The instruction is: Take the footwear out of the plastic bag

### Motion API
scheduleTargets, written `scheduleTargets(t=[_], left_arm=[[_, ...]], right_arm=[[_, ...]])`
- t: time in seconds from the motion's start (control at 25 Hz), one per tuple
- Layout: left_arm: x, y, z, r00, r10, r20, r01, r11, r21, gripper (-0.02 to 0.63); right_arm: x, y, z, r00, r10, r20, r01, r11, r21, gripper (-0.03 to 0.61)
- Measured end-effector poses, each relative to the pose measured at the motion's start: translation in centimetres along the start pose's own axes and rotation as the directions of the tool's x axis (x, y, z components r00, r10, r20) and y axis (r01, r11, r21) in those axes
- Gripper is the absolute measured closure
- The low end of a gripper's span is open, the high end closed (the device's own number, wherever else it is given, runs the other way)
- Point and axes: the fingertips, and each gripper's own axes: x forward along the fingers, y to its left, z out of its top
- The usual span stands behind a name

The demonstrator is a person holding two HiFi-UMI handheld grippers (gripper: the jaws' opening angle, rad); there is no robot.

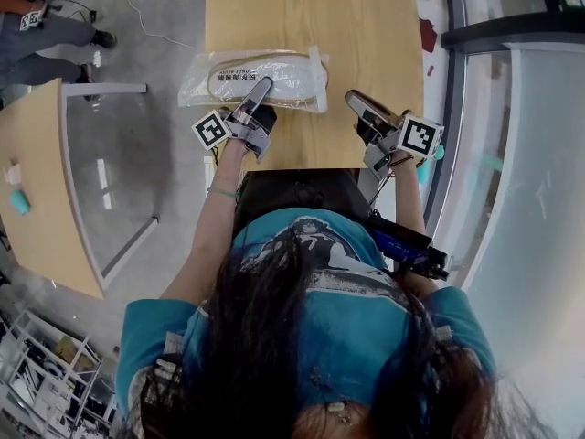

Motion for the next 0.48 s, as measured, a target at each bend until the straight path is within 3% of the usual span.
scheduleTargets(t=[0.2, 0.32, 0.48], left_arm=[[0.1, -1.3, -0.8, 0.998, -0.052, -0.040, 0.053, 0.998, 0.026, 0.479], [0.1, -2.0, -1.1, 0.997, -0.064, -0.044, 0.064, 0.998, 0.012, 0.479], [0.0, -2.9, -1.0, 0.996, -0.080, -0.035, 0.080, 0.997, 0.007, 0.482]], right_arm=[[1.9, 1.4, 1.0, 0.998, -0.019, -0.065, 0.009, 0.987, -0.161, 0.446], [3.3, 2.4, 0.5, 0.992, -0.038, -0.118, 0.008, 0.968, -0.249, 0.442], [3.8, 2.3, 0.1, 0.988, -0.041, -0.149, 0.004, 0.971, -0.239, 0.442]])
